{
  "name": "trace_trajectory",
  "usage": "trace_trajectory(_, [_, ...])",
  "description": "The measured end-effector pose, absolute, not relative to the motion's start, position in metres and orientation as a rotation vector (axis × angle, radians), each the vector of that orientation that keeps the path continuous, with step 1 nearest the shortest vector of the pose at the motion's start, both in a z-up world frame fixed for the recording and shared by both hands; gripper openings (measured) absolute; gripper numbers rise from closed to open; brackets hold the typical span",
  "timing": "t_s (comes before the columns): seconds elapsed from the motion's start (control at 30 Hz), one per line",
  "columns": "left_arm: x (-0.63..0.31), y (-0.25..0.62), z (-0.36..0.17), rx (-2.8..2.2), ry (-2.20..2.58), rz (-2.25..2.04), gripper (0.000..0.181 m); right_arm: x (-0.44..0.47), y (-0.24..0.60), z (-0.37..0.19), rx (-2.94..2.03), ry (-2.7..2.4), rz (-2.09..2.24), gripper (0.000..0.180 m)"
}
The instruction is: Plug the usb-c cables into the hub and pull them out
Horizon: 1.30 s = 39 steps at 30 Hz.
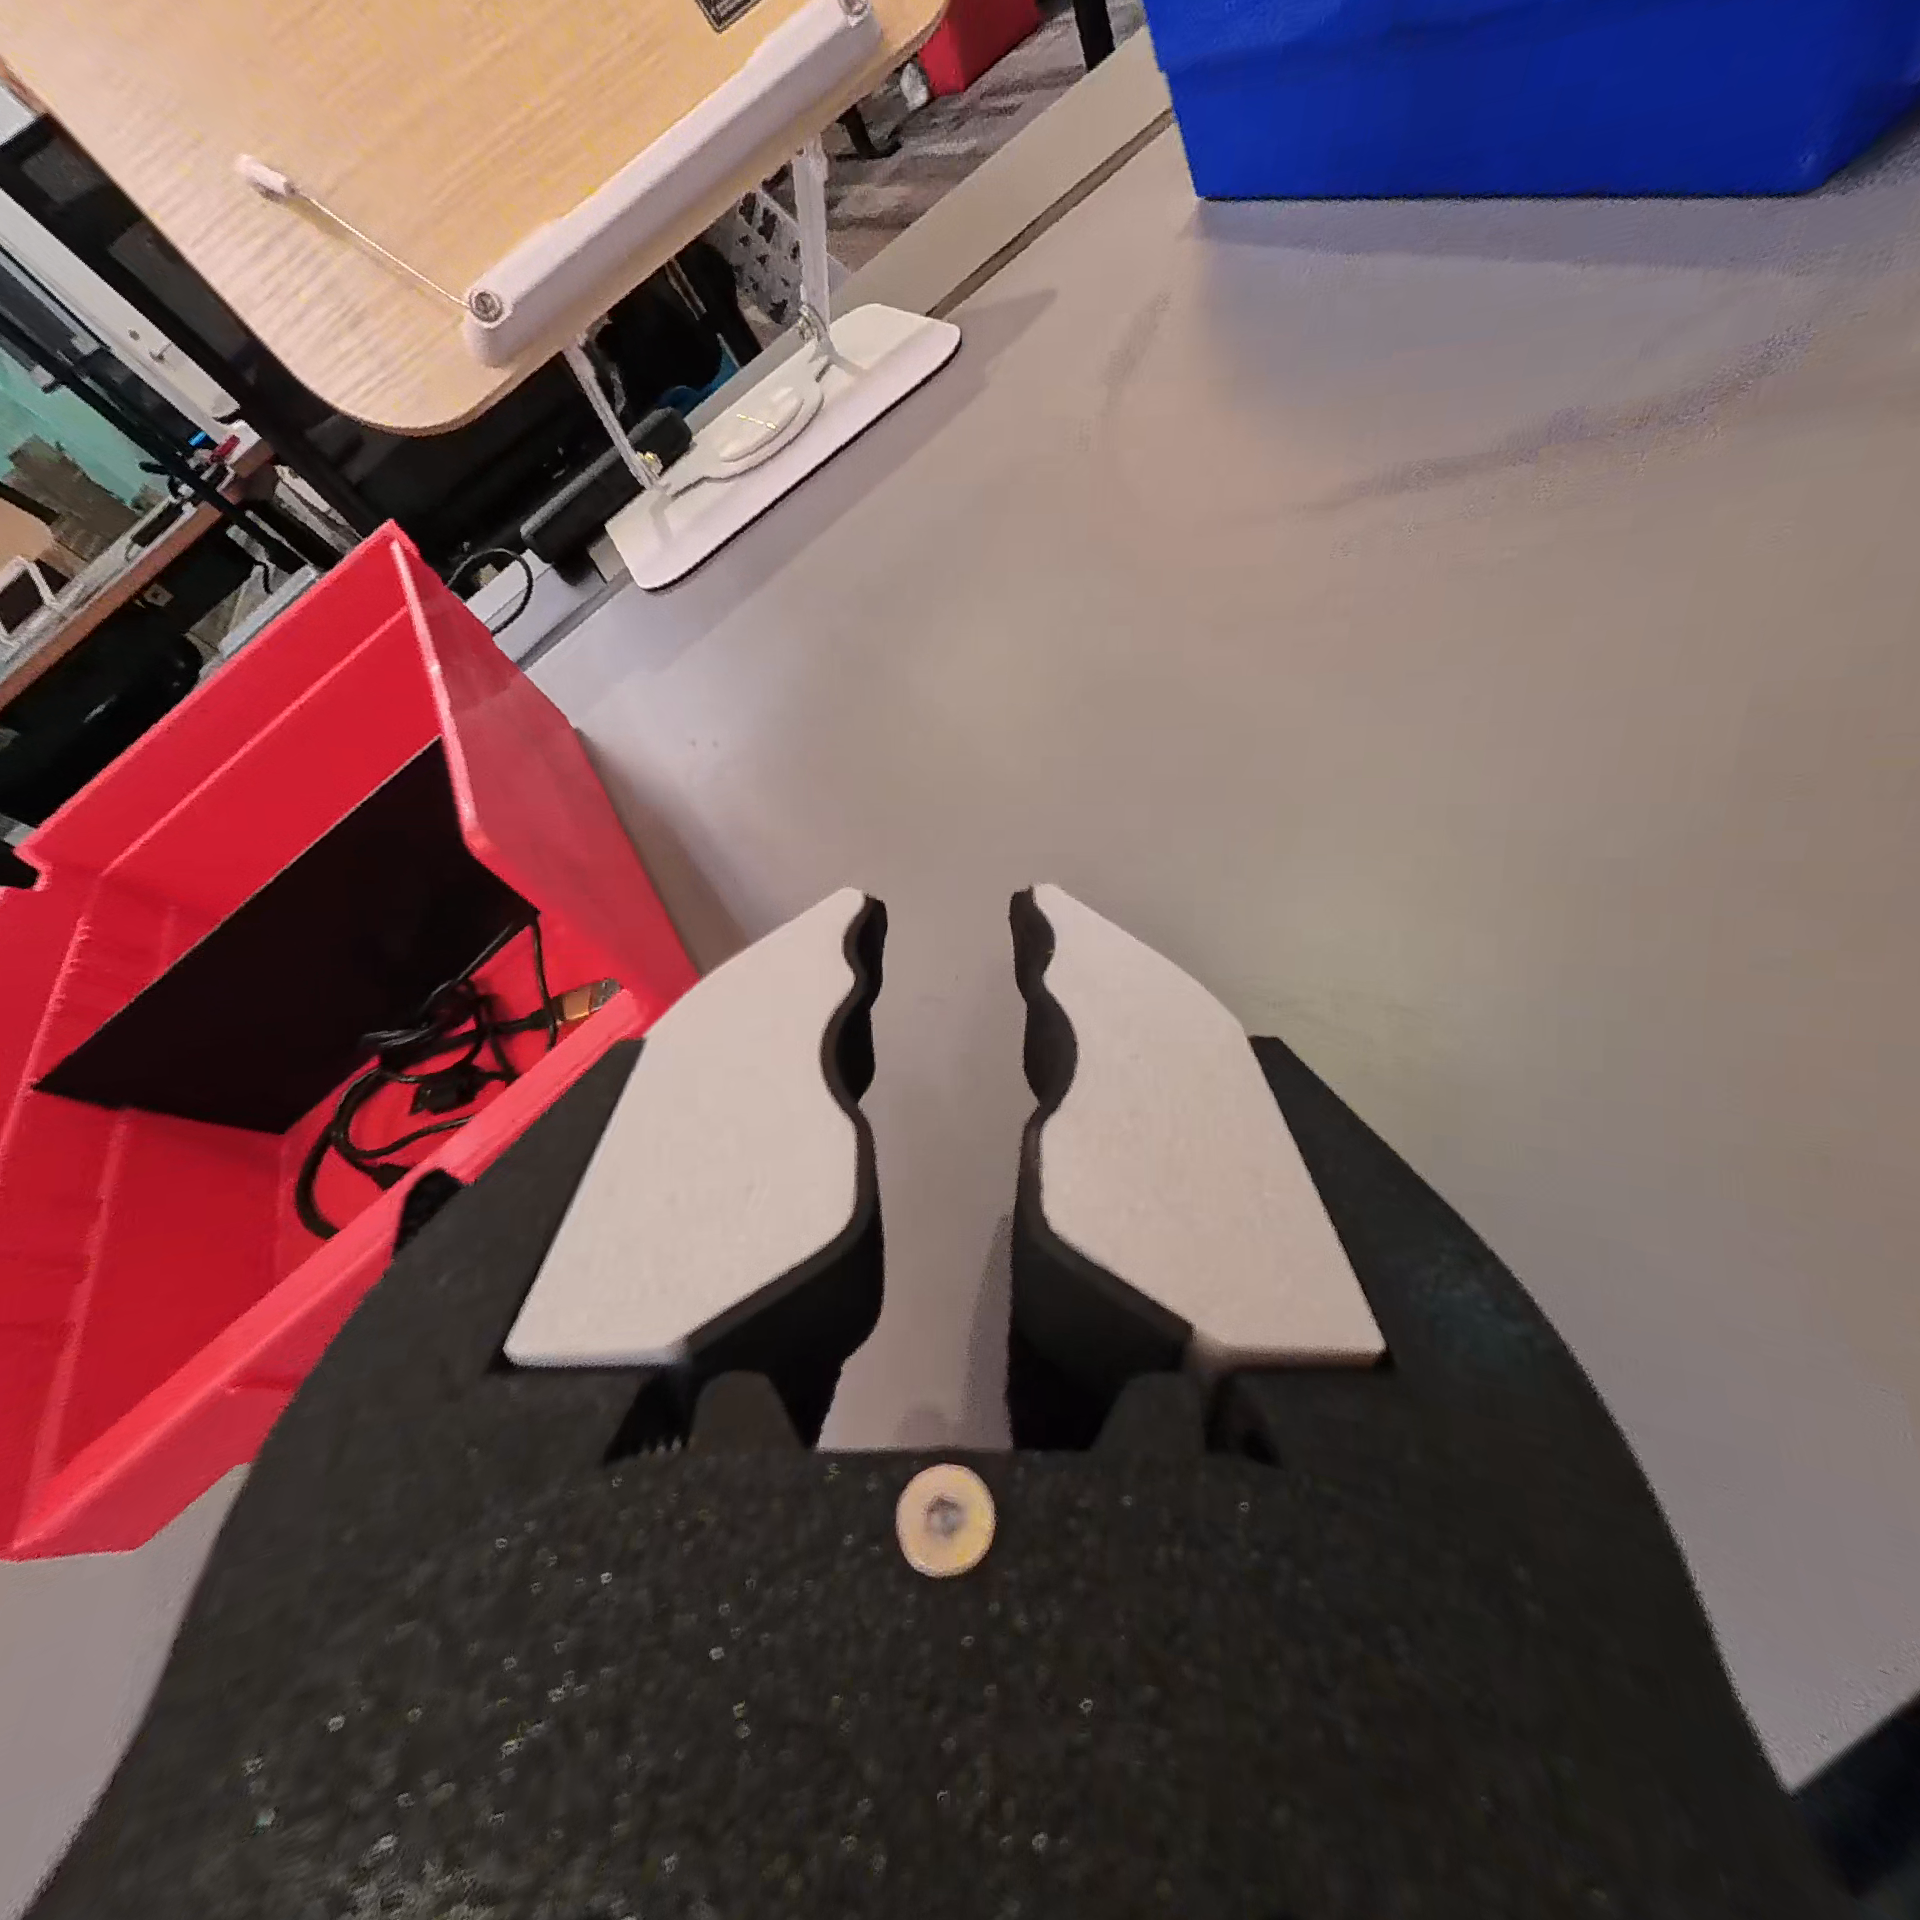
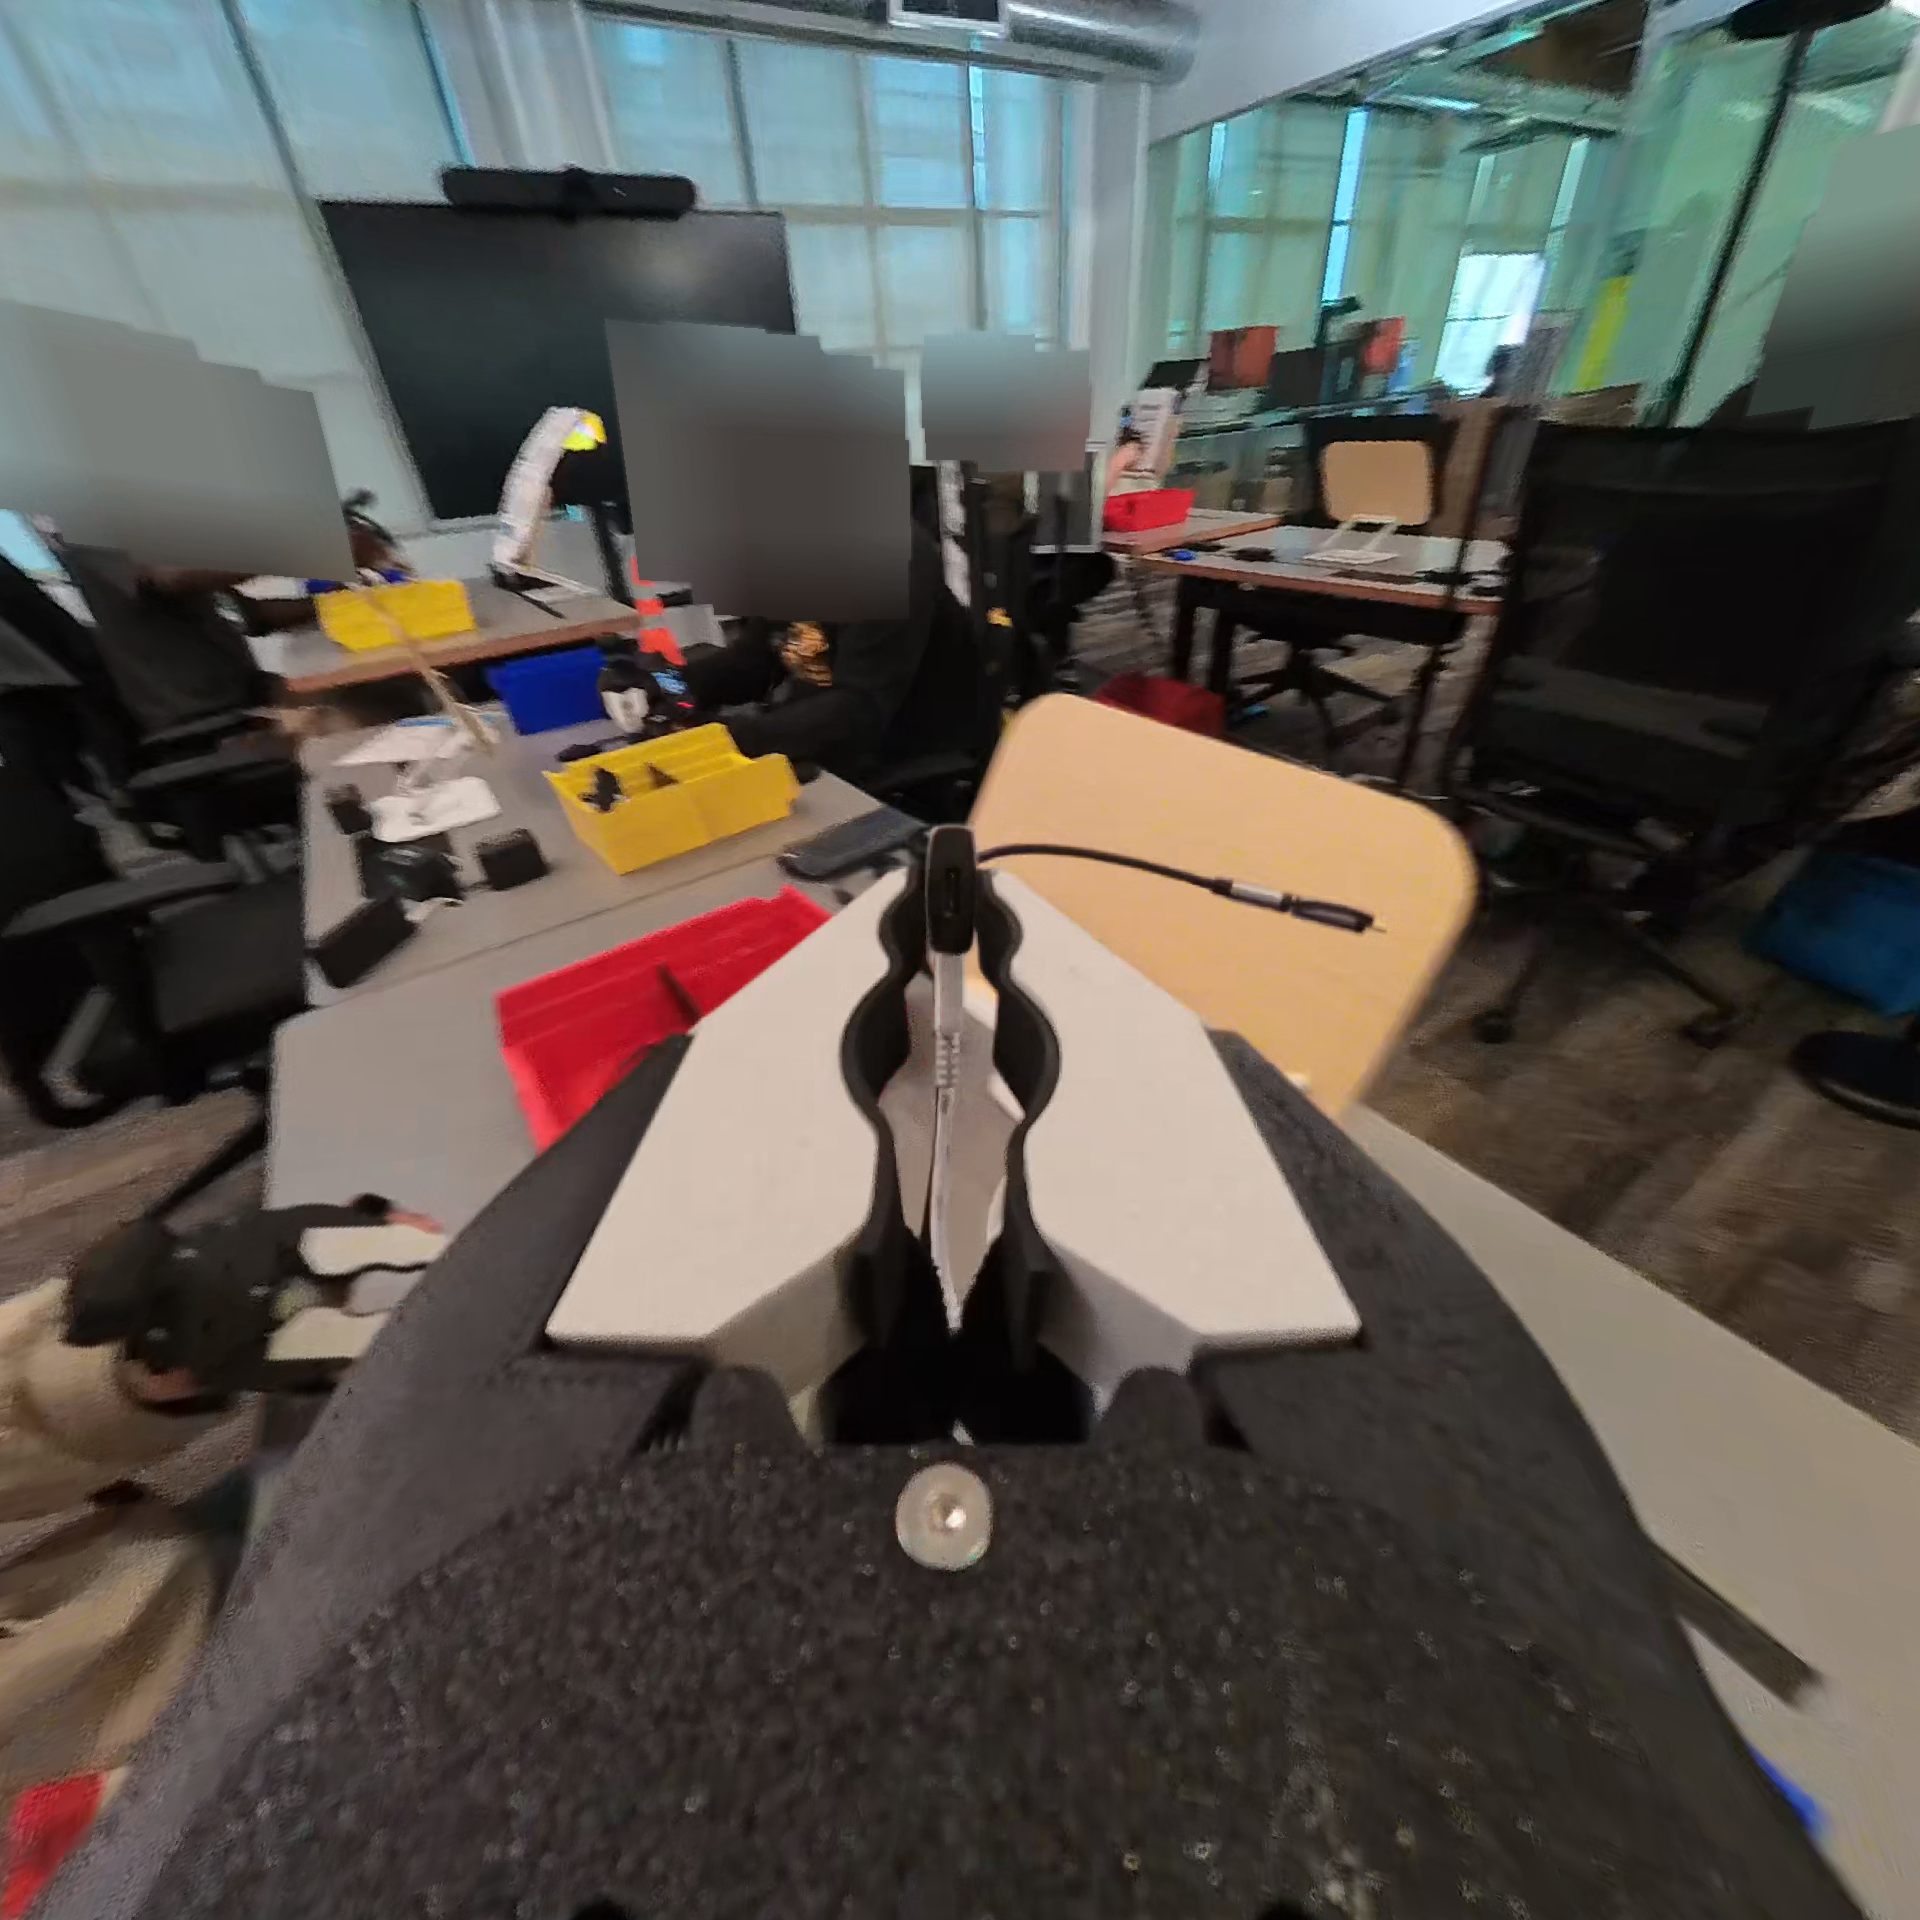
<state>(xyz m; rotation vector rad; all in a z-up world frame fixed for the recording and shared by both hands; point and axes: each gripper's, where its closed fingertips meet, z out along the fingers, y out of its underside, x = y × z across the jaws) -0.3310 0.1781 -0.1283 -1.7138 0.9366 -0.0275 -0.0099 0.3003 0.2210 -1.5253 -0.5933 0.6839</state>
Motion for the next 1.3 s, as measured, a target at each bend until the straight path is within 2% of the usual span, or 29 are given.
trace_trajectory(0.1, [-0.330,0.181,-0.133,-1.747,0.934,-0.064,0.024,0.027,0.329,0.197,-1.581,-0.527,0.677,0.009])
trace_trajectory(0.3, [-0.330,0.184,-0.142,-1.804,0.924,-0.114,0.023,0.091,0.356,0.134,-1.682,-0.466,0.979,0.009])
trace_trajectory(0.53, [-0.329,0.190,-0.142,-1.811,0.908,-0.127,0.023,0.131,0.340,0.123,-1.689,-0.478,1.084,0.009])
trace_trajectory(0.83, [-0.317,0.195,-0.150,-1.818,0.950,-0.133,0.022,0.141,0.332,0.093,-1.785,-0.545,1.162,0.009])
trace_trajectory(1.03, [-0.320,0.195,-0.153,-1.832,0.950,-0.127,0.022,0.134,0.356,0.040,-2.057,-0.519,1.052,0.009])
trace_trajectory(1.3, [-0.322,0.194,-0.152,-1.828,0.954,-0.109,0.022,0.065,0.410,0.002,-2.196,-0.623,0.942,0.009])
